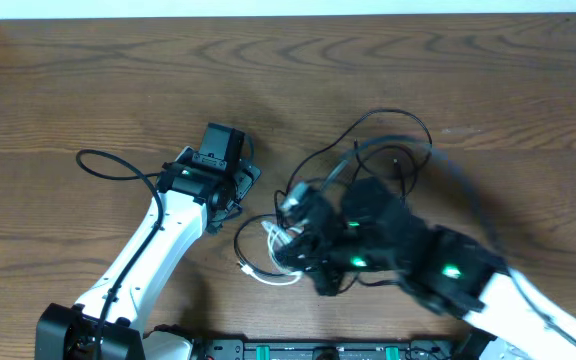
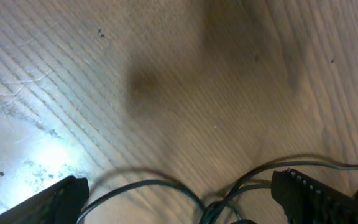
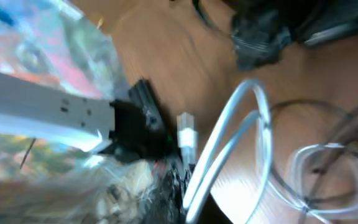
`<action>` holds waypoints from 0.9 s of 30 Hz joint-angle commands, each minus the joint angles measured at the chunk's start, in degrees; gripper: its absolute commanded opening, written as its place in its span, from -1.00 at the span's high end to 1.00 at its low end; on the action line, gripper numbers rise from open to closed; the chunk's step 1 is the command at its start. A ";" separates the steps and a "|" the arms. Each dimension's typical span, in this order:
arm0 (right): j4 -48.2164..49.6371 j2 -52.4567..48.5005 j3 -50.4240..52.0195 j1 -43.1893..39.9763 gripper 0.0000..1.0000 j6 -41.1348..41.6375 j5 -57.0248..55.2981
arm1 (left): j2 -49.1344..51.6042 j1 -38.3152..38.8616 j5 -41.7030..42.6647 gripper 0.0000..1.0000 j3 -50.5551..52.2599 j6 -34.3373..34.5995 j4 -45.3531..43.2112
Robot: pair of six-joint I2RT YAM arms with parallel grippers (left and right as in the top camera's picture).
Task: Untangle cables
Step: 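Lift the white cable with the right gripper and carry it to the right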
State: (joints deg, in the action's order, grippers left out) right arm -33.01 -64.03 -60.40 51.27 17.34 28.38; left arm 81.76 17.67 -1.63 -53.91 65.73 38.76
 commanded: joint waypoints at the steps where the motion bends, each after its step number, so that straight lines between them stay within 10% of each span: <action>1: -4.66 3.26 -4.07 -2.80 0.99 -8.22 -11.10 | -0.55 -0.24 -0.57 -0.96 -0.31 -0.57 0.20; 14: -5.84 14.75 -9.68 -25.53 0.98 -9.14 -44.70 | -0.55 -0.24 -0.57 -0.96 -0.31 -0.57 0.20; 27: -16.11 8.37 -9.46 -39.04 0.98 -8.44 -43.28 | -0.55 -0.24 -0.57 -0.96 -0.31 -0.57 0.20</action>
State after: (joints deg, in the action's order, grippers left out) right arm -47.16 -53.32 -69.54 13.82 8.82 -14.81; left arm 81.76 17.67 -1.65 -53.91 65.73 38.74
